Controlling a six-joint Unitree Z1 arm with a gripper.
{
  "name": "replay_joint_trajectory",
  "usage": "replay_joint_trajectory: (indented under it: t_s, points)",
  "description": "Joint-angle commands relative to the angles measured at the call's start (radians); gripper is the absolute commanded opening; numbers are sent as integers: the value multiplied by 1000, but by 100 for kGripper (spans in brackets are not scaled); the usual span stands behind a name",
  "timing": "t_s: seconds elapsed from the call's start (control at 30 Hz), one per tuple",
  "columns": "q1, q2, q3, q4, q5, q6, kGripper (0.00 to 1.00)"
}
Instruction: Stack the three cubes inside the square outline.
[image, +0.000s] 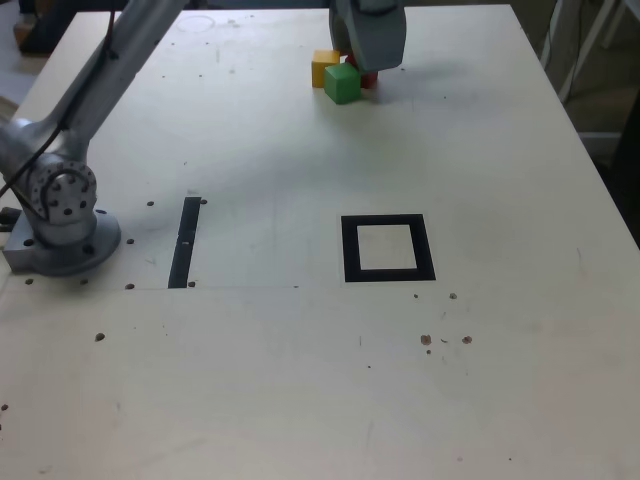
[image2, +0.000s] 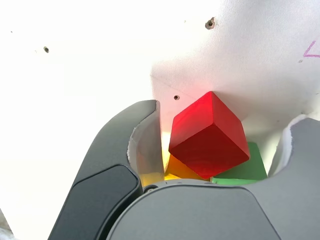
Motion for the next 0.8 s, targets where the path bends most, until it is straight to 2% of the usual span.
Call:
replay_joint_trajectory:
  t_s: [0.0,0.27,0.77]
  points:
    - [-3,7,-8,4,-3,1,76]
    - [-8,21,-37,15,0,-6,57]
    - [-14,37,-58,22,23,-27,41]
